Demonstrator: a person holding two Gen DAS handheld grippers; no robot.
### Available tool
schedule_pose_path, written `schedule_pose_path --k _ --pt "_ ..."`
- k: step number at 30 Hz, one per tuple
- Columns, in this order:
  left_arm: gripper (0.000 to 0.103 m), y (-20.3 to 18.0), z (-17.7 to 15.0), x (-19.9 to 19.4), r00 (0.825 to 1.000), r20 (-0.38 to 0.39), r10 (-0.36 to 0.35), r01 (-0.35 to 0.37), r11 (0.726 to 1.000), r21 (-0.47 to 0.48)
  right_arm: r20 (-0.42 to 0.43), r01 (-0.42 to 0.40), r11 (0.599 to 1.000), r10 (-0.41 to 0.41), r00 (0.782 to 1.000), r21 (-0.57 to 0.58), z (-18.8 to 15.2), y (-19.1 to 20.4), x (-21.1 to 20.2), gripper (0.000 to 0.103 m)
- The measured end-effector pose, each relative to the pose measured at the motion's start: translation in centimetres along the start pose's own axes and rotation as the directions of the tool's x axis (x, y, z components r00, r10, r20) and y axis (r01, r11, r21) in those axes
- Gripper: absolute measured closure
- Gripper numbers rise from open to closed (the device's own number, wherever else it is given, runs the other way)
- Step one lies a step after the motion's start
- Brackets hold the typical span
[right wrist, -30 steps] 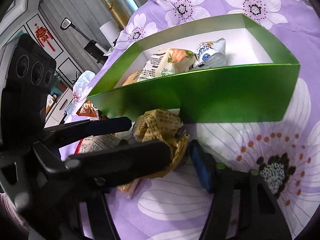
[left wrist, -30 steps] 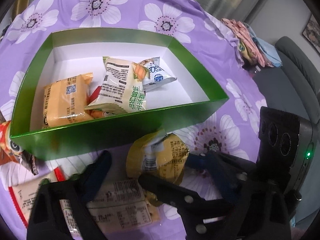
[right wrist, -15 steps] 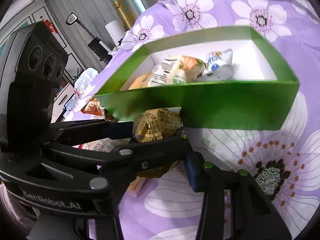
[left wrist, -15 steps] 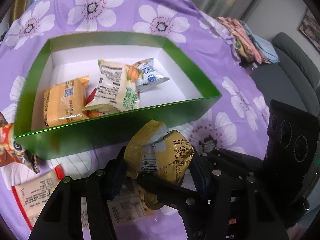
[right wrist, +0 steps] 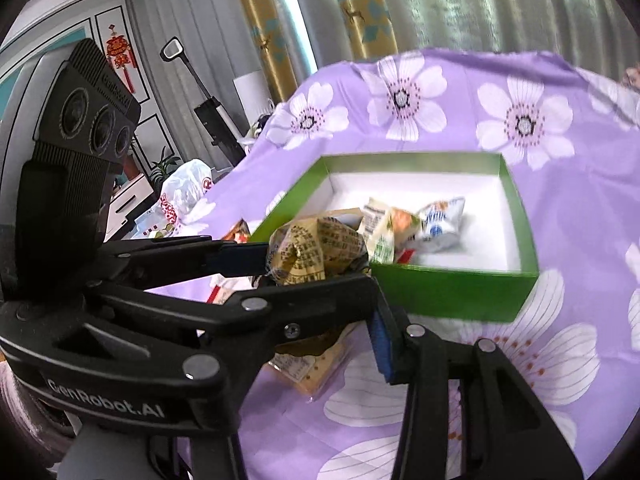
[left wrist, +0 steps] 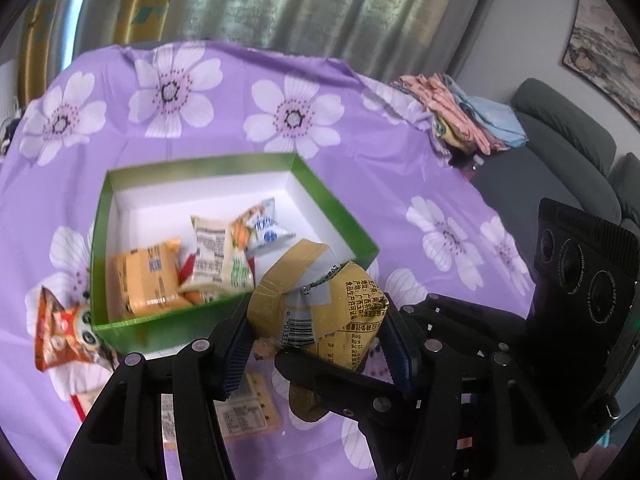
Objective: Organize snacks
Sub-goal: 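Carry the yellow packet into the green box and open the left gripper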
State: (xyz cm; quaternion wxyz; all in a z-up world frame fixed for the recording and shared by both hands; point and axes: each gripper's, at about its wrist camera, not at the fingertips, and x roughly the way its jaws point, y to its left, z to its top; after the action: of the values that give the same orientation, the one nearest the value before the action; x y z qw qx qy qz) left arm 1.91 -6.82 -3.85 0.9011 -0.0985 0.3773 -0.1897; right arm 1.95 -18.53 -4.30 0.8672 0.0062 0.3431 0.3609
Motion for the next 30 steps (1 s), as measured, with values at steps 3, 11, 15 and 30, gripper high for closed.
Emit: schedule_pose_path --k 3,11,15,30 --pt "0.045 0.1 0.9 0.0 1.000 0.014 0.001 -0.001 1.000 0.004 0.017 0.006 1.000 -0.006 1.000 -0.014 0.8 0.0 -0.1 0.058" --pt "0.045 1.1 3.0 1.1 1.000 0.031 0.004 -0.005 1.000 0.003 0.038 0.025 0.999 -0.023 0.999 -0.035 3.0 -1.1 1.2 0.058" --pt "0.045 1.8 3.9 2.4 1.000 0.026 0.010 -0.010 1.000 0.001 0.037 0.036 0.998 -0.035 0.999 -0.041 3.8 -1.6 2.1 0.058" --pt "0.017 4.3 4.7 6.6 0.998 -0.040 0.042 -0.044 0.997 -0.058 -0.044 0.064 0.998 -0.065 0.997 -0.018 4.6 -4.5 7.0 0.051"
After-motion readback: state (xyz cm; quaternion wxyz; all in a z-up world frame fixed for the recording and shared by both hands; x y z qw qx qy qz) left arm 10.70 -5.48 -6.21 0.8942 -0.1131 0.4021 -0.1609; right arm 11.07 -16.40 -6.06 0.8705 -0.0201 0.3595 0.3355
